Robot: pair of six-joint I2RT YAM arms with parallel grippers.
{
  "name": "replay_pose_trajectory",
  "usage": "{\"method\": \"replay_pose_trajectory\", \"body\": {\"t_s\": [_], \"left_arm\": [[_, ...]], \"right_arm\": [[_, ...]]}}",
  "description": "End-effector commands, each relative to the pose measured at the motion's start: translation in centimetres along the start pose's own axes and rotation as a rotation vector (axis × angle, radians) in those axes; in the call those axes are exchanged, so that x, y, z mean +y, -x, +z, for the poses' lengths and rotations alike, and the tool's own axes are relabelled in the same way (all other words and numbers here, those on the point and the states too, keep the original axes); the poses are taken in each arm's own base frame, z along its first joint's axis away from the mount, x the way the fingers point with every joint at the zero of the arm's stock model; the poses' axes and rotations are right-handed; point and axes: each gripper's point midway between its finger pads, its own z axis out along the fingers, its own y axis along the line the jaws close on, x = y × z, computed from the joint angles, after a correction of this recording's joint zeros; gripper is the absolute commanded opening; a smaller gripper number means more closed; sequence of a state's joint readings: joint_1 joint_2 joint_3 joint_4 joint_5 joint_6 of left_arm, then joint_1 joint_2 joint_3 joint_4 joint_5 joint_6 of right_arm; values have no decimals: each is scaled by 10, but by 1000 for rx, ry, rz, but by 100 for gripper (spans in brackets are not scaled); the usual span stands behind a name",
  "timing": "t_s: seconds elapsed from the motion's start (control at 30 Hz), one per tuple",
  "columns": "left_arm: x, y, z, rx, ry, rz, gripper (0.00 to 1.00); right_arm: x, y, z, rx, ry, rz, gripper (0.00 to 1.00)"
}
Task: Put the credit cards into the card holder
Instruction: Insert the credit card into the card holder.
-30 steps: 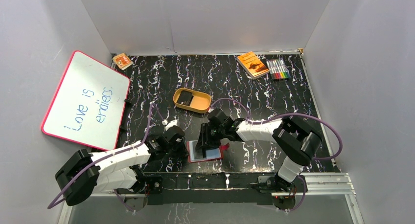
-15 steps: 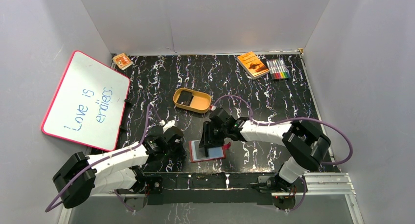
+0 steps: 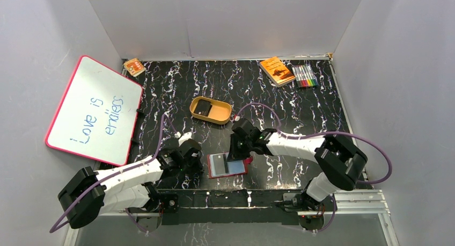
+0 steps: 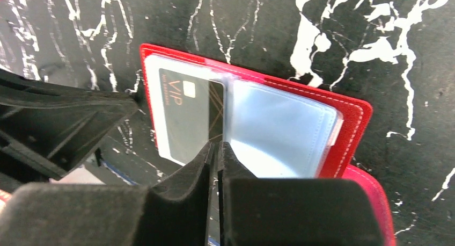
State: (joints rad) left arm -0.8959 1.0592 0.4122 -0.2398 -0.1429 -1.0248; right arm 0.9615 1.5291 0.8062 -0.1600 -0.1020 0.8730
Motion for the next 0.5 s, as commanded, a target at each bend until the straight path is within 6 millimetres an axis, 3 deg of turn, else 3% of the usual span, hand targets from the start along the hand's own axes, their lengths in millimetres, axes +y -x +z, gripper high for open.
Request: {"method": "replay_pose_trajectory", "body": {"t_s": [0.0,0.47], "left_arm": [[6,2,1,-14,28,13,1],[5,-1,6,1,30,27,1]], "right_arm": [[-5,7,2,-8,-41,-43,12],[-5,-4,16,62,-17,-57,3]]}}
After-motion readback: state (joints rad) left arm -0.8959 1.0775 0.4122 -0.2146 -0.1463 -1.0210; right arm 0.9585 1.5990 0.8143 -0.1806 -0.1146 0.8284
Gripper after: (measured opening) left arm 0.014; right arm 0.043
